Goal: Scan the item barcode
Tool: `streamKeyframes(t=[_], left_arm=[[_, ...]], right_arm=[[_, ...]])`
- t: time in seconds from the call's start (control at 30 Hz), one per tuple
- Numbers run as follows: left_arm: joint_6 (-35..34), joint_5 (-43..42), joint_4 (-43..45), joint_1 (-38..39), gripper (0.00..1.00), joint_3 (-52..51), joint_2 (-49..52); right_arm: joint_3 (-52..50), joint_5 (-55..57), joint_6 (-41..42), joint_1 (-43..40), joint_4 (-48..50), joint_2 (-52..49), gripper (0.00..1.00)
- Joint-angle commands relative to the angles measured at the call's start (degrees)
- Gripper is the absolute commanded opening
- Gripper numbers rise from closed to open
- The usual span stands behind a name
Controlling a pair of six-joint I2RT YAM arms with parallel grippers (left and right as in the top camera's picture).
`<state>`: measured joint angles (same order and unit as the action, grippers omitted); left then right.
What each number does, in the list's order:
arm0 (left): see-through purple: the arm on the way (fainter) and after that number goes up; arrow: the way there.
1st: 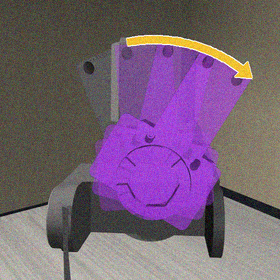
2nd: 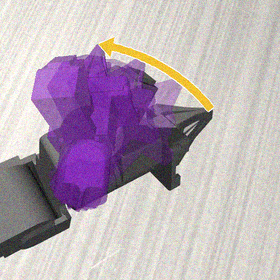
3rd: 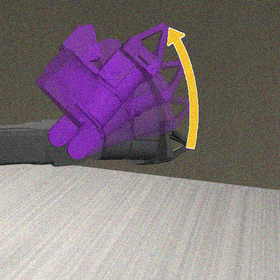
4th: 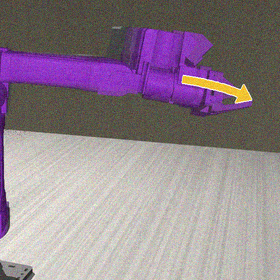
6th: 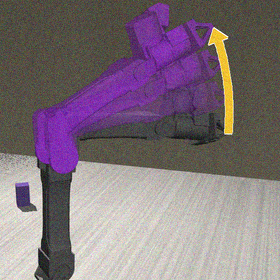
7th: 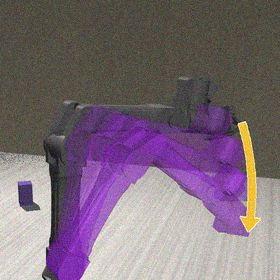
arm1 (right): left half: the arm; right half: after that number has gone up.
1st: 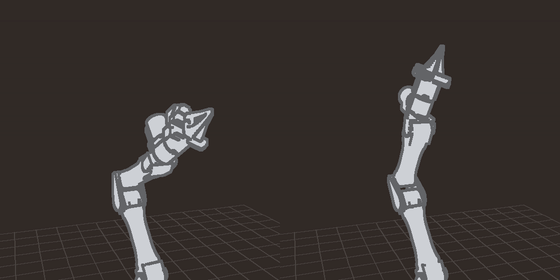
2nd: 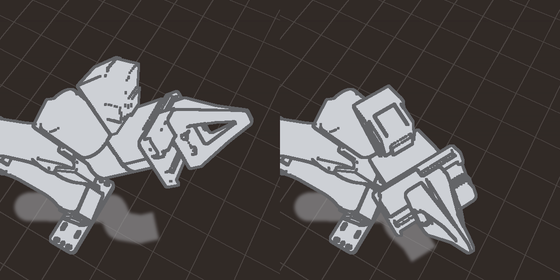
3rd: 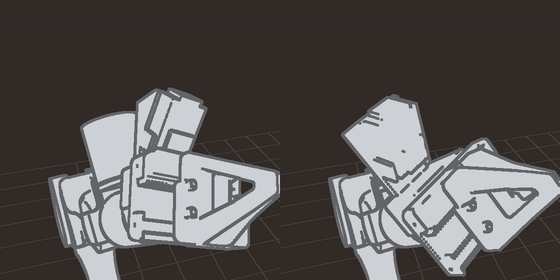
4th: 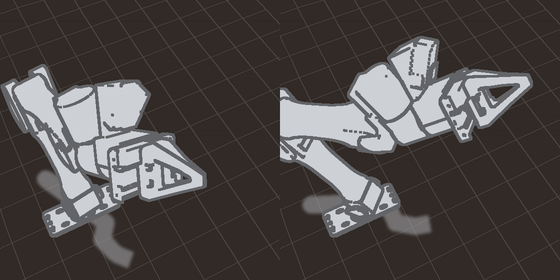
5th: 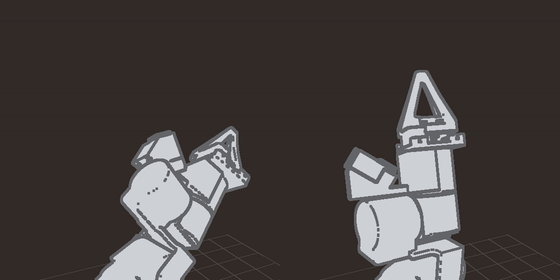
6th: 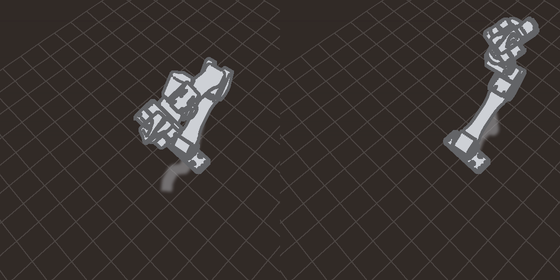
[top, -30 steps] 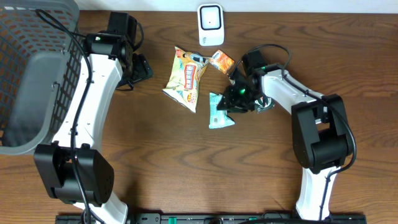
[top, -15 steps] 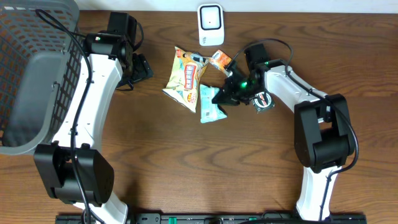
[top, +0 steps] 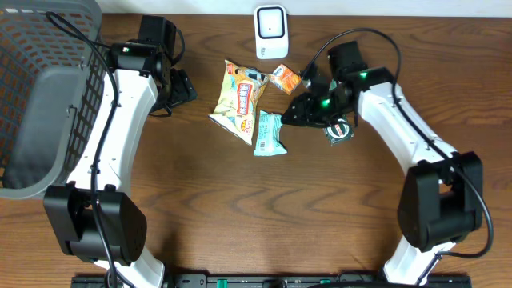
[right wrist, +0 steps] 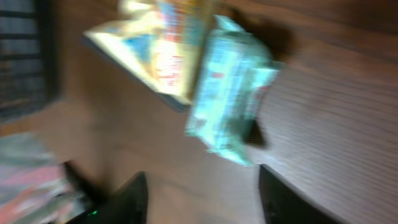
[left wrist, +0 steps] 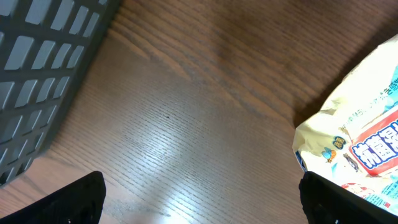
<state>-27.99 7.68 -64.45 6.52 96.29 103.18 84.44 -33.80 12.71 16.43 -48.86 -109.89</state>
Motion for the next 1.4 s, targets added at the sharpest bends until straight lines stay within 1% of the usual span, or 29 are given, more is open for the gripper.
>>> streamKeyframes(t=[0.0,0.03,0.07,0.13,0.27,0.4,0.47,0.5,0.53,0.57,0.6,0.7,0.83,1.0,1.13,1.3,1.37], left_arm=[[0.98,0.72,-0.22,-0.2,0.98,0.2,-0.28],[0.98,0.72,-0.22,-0.2,0.98,0.2,-0.28],[0.98,0.72,-0.22,-0.2,0.98,0.2,-0.28],[0.98,0.72,-0.22,-0.2,0.98,0.2,-0.28],[0.98,0.72,-0.22,-0.2,0.98,0.2,-0.28],[0.98,0.72,-0.22,-0.2,0.98,0.2,-0.28],[0.98,0.72,-0.22,-0.2,0.98,0.2,-0.28],[0.98,0.72,-0.22,-0.2,0.98,0.2,-0.28],[0.98,0.72,-0.22,-0.2,0.98,0.2,-0.28],[0.98,0.72,-0.22,-0.2,0.98,0.2,-0.28],[0.98,0.72,-0.22,-0.2,0.98,0.2,-0.28],[0.98,0.72,-0.22,-0.2,0.98,0.2,-0.28],[0.98,0.72,-0.22,-0.2,0.98,0.2,-0.28],[0.98,0.72,-0.22,-0.2,0.98,0.2,-0.28],[0.98,0.72,-0.22,-0.2,0.98,0.2,-0.28],[0.98,0.72,-0.22,-0.2,0.98,0.2,-0.28],[0.98,0.72,-0.22,-0.2,0.98,0.2,-0.28]], right_arm=[[-1.38,11.52,7.13,2.12,0.04,-2.03,0.59],[-1.42,12.31,8.55,2.49,0.68,-3.02,0.6],[-1.42,12.26,9.4,2.86,1.57,-3.74,0.65],[-1.42,12.22,11.47,4.39,5.14,-6.34,0.7],[-1.42,12.02,12.31,6.82,9.03,-9.68,0.7],[-1.42,12.76,16.37,8.96,11.17,-12.87,0.7],[-1.42,12.55,16.61,9.62,12.9,-14.8,0.6],[-1.42,12.24,16.57,9.66,13.16,-15.32,0.44],[-1.42,11.72,16.57,9.66,13.31,-15.91,0.18],[-1.42,11.32,16.44,9.62,13.31,-16.02,0.05],[-1.36,9.55,14.8,9.22,13.79,-15.89,0.01],[-1.2,5.27,11.82,7.89,14.88,-14.4,0.01],[-1.2,1.16,8.85,5.4,14.91,-9.75,0.01],[-1.2,-9.88,1.18,3.48,14.8,-1.18,0.01],[-1.2,-11.65,-3.21,3.5,15.1,4.35,0.01],[-1.2,-11.63,-3.04,3.48,17.27,9.03,0.01],[-1.2,-11.58,-1.66,3.48,18.08,10.38,0.01]])
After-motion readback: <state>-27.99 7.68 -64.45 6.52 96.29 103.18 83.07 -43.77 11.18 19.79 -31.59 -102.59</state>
